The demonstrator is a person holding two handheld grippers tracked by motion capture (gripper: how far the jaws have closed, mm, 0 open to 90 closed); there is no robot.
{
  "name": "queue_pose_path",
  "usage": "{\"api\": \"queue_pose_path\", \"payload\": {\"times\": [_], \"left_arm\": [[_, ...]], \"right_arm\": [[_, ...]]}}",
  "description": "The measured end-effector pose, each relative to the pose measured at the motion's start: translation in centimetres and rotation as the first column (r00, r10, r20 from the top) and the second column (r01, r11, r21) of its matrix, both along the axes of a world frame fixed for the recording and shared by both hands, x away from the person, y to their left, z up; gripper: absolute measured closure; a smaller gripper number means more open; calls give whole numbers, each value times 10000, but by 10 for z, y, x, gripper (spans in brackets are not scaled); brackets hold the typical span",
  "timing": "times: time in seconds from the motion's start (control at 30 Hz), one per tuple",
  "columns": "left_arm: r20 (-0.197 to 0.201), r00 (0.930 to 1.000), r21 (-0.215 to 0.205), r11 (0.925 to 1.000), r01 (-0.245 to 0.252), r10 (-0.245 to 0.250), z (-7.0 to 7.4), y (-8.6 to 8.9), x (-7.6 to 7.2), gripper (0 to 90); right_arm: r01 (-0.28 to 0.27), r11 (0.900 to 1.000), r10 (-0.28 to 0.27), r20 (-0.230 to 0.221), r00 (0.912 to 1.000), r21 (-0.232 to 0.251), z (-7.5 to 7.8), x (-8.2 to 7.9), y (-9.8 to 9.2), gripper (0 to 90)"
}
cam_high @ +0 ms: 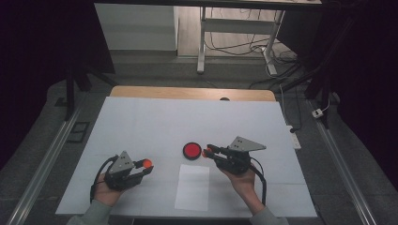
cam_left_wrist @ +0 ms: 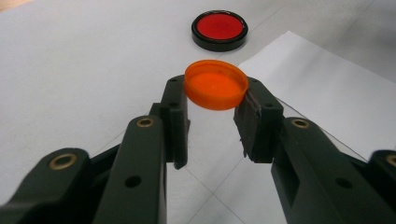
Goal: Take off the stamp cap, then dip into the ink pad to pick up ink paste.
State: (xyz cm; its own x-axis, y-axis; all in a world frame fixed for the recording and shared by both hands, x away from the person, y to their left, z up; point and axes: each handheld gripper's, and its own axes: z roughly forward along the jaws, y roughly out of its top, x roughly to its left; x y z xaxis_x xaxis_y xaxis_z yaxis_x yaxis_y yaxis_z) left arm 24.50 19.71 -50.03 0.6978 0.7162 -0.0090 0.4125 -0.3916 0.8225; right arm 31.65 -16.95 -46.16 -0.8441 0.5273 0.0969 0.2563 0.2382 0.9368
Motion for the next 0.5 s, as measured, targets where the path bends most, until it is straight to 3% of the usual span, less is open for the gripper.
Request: {"api": "queue_pose_path", "payload": {"times": [0.5], "left_arm": [[-3, 10000, 21, 10000, 25, -25, 0, -1, 0, 657]], "right_arm": [[22, 10000, -22, -148, 9999, -5, -1, 15, 8, 723]]}}
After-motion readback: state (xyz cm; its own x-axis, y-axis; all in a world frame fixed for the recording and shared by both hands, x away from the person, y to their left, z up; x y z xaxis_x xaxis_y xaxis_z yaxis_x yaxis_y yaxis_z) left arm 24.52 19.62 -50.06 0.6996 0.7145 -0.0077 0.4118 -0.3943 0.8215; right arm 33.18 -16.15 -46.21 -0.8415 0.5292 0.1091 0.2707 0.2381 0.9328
